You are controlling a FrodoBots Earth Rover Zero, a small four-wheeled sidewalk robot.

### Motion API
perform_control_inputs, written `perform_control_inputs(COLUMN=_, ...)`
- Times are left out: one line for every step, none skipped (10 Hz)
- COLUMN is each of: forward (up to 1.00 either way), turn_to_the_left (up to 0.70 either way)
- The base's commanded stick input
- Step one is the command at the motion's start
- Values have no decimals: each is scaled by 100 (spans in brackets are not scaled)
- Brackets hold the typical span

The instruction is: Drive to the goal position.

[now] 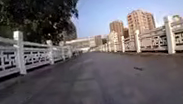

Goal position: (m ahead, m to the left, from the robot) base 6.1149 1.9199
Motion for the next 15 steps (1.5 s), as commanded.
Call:
perform_control_inputs(forward=45, turn_to_the_left=0)
perform_control_inputs(forward=45, turn_to_the_left=0)
perform_control_inputs(forward=45, turn_to_the_left=0)
perform_control_inputs(forward=45, turn_to_the_left=0)
perform_control_inputs(forward=45, turn_to_the_left=0)
perform_control_inputs(forward=45, turn_to_the_left=0)
perform_control_inputs(forward=45, turn_to_the_left=0)
perform_control_inputs(forward=45, turn_to_the_left=0)
perform_control_inputs(forward=45, turn_to_the_left=0)
perform_control_inputs(forward=45, turn_to_the_left=0)
perform_control_inputs(forward=45, turn_to_the_left=0)
perform_control_inputs(forward=45, turn_to_the_left=0)
perform_control_inputs(forward=45, turn_to_the_left=0)
perform_control_inputs(forward=45, turn_to_the_left=0)
perform_control_inputs(forward=45, turn_to_the_left=0)
